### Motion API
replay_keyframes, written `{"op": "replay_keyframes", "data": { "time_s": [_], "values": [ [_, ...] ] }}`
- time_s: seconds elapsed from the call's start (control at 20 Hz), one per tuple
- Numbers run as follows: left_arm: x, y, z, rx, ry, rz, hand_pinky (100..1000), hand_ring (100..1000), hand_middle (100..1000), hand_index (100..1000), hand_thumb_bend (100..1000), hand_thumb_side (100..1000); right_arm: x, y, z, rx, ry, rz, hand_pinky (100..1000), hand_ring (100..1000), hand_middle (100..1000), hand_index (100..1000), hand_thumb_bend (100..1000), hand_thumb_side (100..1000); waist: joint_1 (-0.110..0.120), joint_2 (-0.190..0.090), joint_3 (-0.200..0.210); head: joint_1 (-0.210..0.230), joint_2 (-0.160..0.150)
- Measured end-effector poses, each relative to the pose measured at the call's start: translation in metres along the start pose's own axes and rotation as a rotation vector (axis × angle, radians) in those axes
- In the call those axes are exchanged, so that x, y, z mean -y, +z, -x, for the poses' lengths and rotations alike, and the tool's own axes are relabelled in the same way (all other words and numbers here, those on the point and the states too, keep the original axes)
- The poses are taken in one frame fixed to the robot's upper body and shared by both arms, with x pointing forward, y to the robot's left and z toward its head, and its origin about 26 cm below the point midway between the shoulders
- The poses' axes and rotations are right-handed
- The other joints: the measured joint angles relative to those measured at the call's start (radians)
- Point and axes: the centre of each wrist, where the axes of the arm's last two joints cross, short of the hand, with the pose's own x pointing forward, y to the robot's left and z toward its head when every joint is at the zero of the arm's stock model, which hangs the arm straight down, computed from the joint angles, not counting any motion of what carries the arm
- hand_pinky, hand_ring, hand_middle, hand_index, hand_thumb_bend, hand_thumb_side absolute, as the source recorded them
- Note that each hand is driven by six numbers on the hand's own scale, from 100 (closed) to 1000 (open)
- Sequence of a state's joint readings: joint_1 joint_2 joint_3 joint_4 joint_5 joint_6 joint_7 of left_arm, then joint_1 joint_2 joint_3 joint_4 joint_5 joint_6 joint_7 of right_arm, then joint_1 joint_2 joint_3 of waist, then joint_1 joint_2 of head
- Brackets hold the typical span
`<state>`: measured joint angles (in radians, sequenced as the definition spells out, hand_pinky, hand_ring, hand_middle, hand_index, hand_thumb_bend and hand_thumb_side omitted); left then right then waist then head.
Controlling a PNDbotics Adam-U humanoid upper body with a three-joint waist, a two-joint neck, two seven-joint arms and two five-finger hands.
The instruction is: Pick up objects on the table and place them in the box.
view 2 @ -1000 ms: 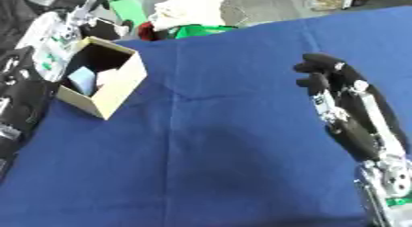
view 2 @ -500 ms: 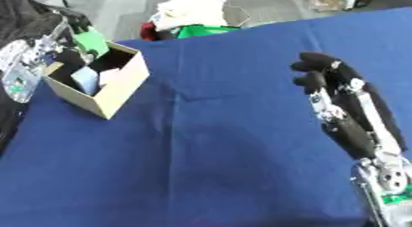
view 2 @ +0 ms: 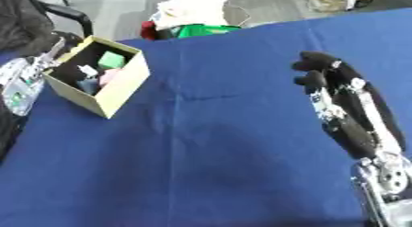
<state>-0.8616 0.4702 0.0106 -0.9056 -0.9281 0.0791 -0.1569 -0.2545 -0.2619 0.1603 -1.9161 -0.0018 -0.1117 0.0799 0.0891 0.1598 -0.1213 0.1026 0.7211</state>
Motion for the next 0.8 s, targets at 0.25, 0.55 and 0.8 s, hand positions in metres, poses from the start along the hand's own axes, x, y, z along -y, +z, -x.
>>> {"op": "replay_keyframes", "data": {
  "time_s": [0.25, 0.55, 0.8],
  "values": [
    [-0.035, 0.005, -0.009, 0.124, 0.069, -0.185, 696, 693, 670, 820, 547, 567, 0.000, 0.000, 0.000, 0.000, 0.000, 0.000, 780, 848, 706, 839, 100, 625, -0.006, 0.002, 0.011, 0.000, 0.000],
    [-0.012, 0.028, -0.019, 0.286, 0.193, -0.299, 655, 642, 608, 785, 377, 576, 0.000, 0.000, 0.000, 0.001, 0.000, 0.001, 780, 848, 706, 839, 100, 626, -0.016, 0.013, 0.019, 0.001, -0.001],
    [0.024, 0.054, -0.031, 0.406, 0.332, -0.358, 643, 633, 599, 780, 299, 615, 0.000, -0.001, -0.001, 0.005, 0.000, 0.003, 780, 847, 706, 840, 100, 626, -0.018, 0.020, 0.031, 0.001, -0.001]
  ]
}}
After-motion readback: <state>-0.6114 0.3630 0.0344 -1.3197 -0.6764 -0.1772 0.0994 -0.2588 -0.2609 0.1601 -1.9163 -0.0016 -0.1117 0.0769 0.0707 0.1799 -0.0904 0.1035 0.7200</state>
